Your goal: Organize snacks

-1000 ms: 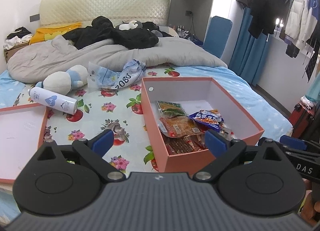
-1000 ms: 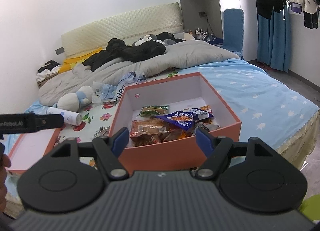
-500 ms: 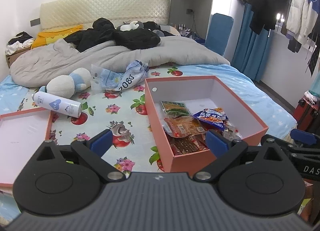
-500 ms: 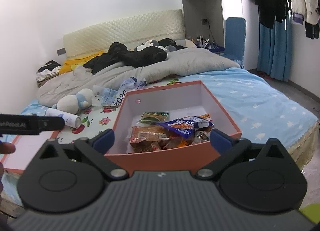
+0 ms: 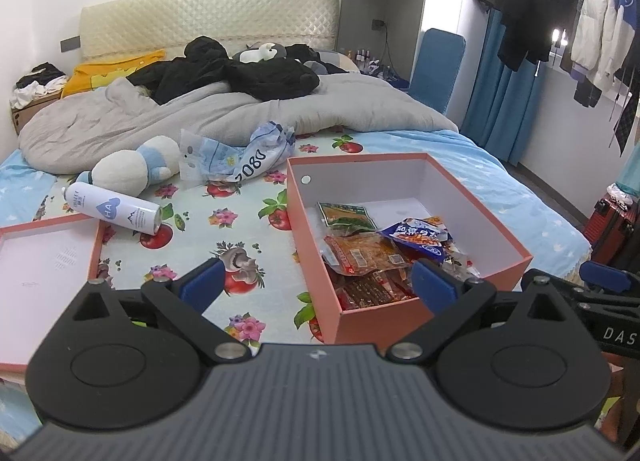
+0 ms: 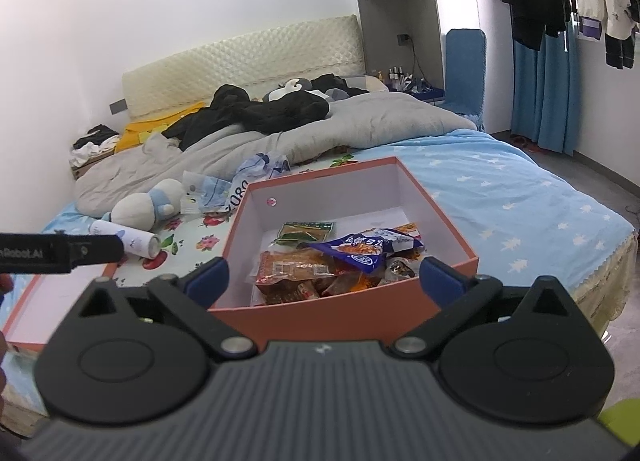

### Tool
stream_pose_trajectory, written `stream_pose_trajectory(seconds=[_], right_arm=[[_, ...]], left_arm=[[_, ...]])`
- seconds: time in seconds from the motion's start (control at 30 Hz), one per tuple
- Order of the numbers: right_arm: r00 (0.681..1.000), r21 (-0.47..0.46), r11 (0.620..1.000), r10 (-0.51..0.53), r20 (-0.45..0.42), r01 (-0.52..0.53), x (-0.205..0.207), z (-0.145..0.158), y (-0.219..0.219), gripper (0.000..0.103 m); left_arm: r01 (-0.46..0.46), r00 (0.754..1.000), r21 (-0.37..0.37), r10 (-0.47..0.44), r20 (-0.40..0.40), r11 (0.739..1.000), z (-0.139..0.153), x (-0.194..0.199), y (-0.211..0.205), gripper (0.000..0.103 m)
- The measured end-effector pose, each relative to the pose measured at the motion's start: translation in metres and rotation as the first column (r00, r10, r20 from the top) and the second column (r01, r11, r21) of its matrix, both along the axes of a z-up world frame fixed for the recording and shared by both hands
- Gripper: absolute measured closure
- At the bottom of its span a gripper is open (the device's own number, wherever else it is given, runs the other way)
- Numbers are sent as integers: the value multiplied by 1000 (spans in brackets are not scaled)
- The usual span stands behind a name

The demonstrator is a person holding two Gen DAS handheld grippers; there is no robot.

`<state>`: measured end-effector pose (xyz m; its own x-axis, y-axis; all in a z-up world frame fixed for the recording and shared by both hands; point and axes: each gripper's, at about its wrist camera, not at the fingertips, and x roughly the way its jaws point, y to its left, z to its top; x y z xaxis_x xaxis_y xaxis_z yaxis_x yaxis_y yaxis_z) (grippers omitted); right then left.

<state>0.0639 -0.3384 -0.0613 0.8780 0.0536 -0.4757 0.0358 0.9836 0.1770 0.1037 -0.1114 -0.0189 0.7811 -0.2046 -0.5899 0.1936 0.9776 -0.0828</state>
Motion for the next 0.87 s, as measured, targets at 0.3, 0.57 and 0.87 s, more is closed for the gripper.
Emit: stream_pose_trajectory(seconds=[0.3,0.57,0.87], right_arm=[[1000,6,1000,-13,-2,13,-1,0,1,0],[1000,7,1000,-17,-3,17,-2,0,0,0],[1000,7,1000,-14,-1,14,-4,0,-1,0]], left_arm=[[-1,1000,-7,1,-7,1000,-1,-1,1,2],[3,1000,-12,-3,-8,1000,-1,-2,1,2],[4,1000,-23,-5,-4,1000,0,-4,2,2]])
